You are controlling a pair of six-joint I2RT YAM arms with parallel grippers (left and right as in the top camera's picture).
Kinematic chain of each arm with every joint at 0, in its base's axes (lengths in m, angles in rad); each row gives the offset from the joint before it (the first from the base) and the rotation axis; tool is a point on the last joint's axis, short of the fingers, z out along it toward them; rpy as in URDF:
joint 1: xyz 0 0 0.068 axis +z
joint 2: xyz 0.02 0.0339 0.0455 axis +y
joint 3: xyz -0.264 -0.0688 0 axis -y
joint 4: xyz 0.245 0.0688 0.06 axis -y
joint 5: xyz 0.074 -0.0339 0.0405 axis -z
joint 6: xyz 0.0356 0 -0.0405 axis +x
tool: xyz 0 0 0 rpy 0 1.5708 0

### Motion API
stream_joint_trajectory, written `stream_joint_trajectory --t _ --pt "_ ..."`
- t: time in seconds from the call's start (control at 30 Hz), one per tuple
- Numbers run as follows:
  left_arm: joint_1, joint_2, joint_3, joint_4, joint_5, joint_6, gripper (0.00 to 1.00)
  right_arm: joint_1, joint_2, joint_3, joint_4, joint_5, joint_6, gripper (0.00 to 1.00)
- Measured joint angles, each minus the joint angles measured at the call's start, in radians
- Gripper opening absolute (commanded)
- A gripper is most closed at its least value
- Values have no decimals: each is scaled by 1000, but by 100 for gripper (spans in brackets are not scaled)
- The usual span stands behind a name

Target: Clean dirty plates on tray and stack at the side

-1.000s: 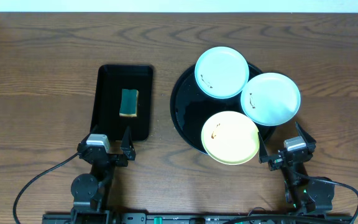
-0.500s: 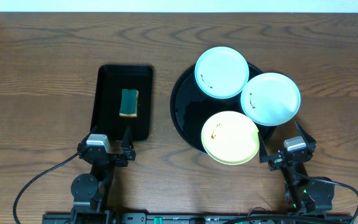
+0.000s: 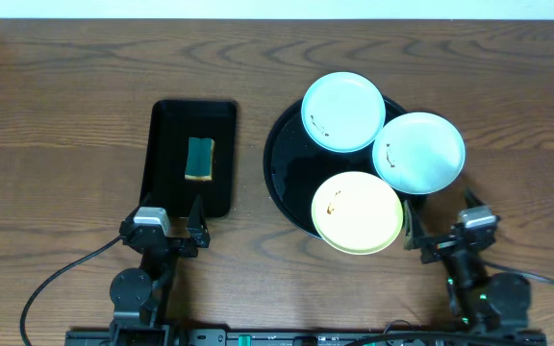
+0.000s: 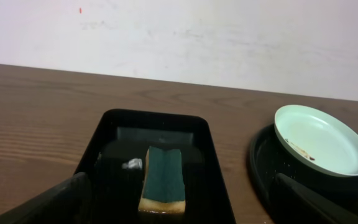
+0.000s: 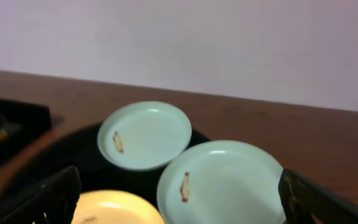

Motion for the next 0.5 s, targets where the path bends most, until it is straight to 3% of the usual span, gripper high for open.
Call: stream_joint_trajectory --t 0.17,0.33,0.5 --pt "0 0 3 -3 -2 0 91 0 286 416 -233 9 36 99" --pt "0 0 6 -9 -2 3 91 0 755 996 -781 13 53 99" --pt "0 0 6 -8 -2 3 91 0 1216 1522 -1164 -68 58 99"
